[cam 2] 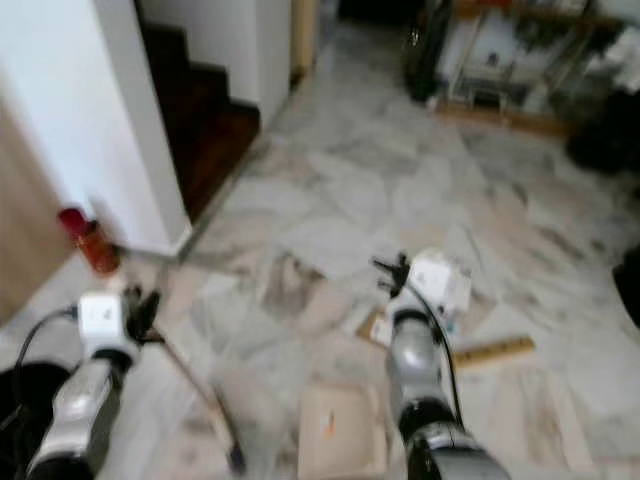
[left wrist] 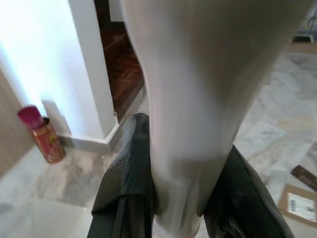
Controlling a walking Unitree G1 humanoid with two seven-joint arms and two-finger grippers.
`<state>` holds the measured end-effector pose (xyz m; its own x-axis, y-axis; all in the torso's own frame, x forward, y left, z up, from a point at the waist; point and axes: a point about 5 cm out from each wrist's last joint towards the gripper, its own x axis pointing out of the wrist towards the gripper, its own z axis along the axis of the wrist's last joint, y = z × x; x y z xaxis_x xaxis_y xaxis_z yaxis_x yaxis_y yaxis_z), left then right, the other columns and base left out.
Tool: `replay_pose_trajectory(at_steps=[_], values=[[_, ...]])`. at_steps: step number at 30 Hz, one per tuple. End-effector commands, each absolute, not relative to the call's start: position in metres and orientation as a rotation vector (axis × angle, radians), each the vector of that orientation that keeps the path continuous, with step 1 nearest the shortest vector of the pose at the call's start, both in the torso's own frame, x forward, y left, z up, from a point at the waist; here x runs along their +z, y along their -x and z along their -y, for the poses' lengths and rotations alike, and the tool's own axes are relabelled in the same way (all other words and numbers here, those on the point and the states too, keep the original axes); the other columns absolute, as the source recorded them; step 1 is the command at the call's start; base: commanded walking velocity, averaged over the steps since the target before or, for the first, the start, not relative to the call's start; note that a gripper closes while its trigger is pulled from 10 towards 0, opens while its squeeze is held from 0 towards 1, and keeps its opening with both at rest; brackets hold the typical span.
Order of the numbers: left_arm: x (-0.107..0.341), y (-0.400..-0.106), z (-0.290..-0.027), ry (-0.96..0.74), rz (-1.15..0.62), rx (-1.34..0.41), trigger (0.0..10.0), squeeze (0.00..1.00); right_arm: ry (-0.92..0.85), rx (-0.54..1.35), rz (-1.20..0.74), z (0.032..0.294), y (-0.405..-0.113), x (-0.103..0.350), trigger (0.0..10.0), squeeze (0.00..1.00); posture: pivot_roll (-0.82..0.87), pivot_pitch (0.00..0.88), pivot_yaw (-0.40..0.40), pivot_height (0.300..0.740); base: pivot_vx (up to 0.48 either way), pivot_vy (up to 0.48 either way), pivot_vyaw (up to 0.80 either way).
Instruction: Sweep floor
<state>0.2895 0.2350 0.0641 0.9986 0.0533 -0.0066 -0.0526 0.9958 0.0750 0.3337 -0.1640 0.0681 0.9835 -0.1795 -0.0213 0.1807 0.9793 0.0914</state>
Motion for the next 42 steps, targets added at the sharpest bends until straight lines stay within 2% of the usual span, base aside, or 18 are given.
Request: replay_pose_trajectory(at_steps=[1, 42], values=[[0.070, -0.295, -0.226, -0.059, 0.032, 0.032, 10.0, 0.00, -0.110, -0.204, 0.032, 0.170, -0.338, 0.078, 10.0, 0.00, 0.13, 0.000, -0.034, 0.740, 0.326, 0.000, 0.00], [0.094, -0.306, -0.231, -0.070, 0.118, 0.057, 10.0, 0.00, -0.137, -0.220, 0.083, 0.173, -0.347, 0.093, 10.0, 0.00, 0.13, 0.000, -0.037, 0.740, 0.326, 0.000, 0.00]])
